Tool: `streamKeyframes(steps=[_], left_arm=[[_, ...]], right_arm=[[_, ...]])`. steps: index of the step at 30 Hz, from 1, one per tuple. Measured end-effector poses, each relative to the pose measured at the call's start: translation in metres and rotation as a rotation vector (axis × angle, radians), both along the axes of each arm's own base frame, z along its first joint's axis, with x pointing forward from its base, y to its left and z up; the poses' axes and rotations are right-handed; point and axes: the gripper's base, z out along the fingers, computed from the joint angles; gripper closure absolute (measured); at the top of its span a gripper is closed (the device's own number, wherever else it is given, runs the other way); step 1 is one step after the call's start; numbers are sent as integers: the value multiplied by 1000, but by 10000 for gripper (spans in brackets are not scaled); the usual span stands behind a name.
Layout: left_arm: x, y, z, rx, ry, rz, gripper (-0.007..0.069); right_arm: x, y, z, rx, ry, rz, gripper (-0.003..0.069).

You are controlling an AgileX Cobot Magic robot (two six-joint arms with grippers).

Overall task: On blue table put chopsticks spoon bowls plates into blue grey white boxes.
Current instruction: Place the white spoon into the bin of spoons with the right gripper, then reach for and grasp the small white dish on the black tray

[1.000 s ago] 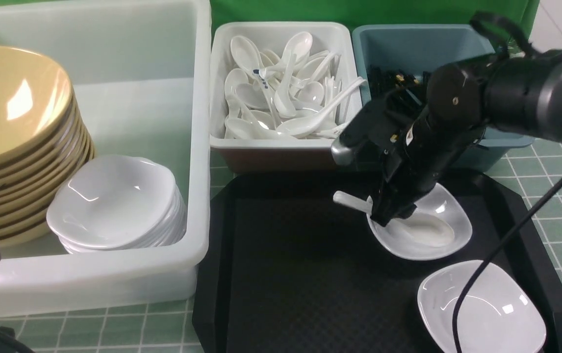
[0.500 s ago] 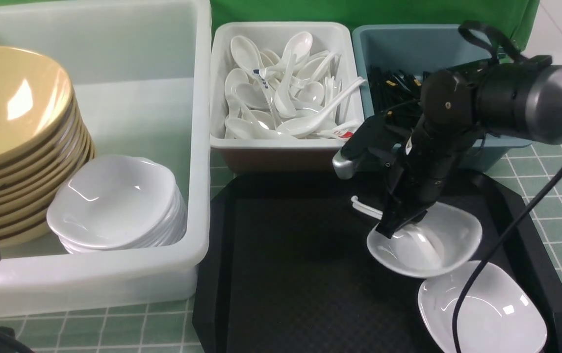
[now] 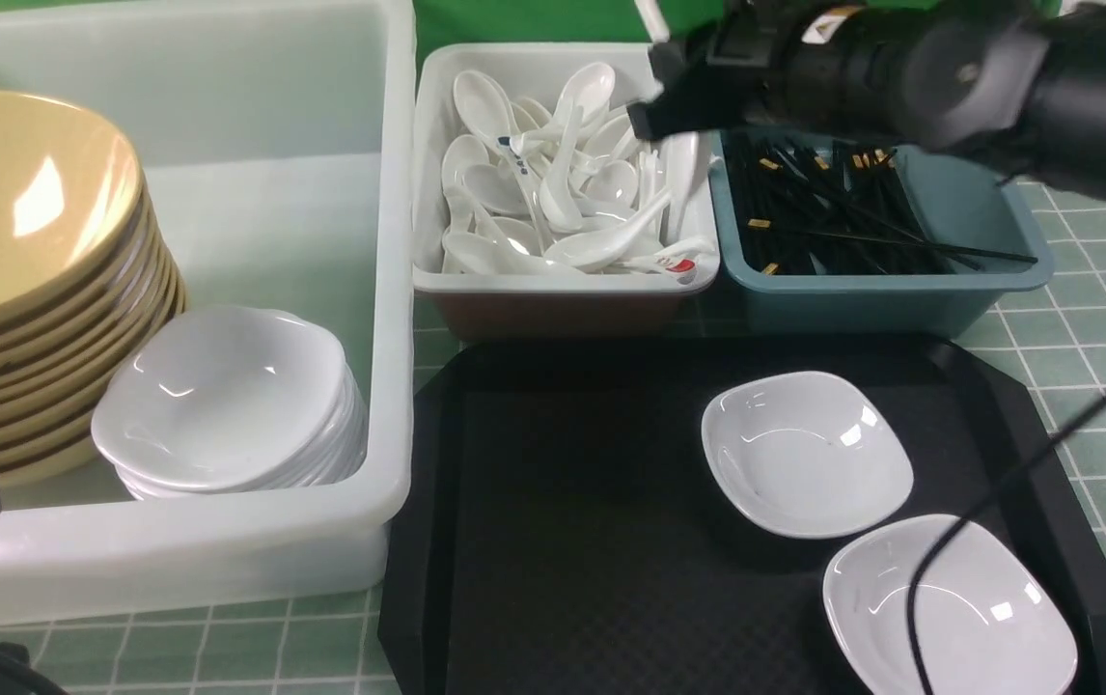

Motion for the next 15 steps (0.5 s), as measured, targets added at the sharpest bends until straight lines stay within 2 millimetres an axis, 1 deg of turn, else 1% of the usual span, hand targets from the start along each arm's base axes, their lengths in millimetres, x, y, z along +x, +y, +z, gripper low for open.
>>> streamKeyframes(steps=[1, 2, 3, 4, 5, 6, 8, 9, 10, 11, 12, 13, 15], left_arm=[[0, 0, 0, 0, 0, 0, 623], [0, 0, 0, 0, 0, 0, 623], [0, 0, 0, 0, 0, 0, 623], [0, 0, 0, 0, 0, 0, 623], [0, 0, 0, 0, 3, 0, 623], [0, 0, 0, -1, 3, 0, 623], [0, 0, -1, -1, 13, -1, 623], [0, 0, -2, -1, 17, -1, 623], [0, 0, -2, 0, 20, -1, 623], [-1, 0, -2, 0, 24, -1, 623], [-1, 0, -2, 0, 25, -1, 623], [-1, 0, -3, -1, 29, -1, 623], [-1, 0, -3, -5, 30, 0, 623]], right_arm=[[8, 3, -4, 10, -15, -13, 496], [17, 8, -11, 14, -12, -16, 447], [18, 8, -12, 14, -12, -16, 438], [27, 13, -19, 8, 2, -8, 368], [29, 16, -22, -6, 26, 13, 309], [29, 17, -25, -14, 41, 22, 291], [25, 17, -25, -89, 130, 108, 190], [22, 14, -23, -112, 164, 136, 170], [19, 9, -23, -134, 209, 161, 155], [14, 0, -20, -170, 278, 191, 140], [13, -1, -18, -171, 274, 189, 140], [6, -20, -15, -189, 425, 179, 130], [-3, -49, -17, -233, 615, 110, 125]])
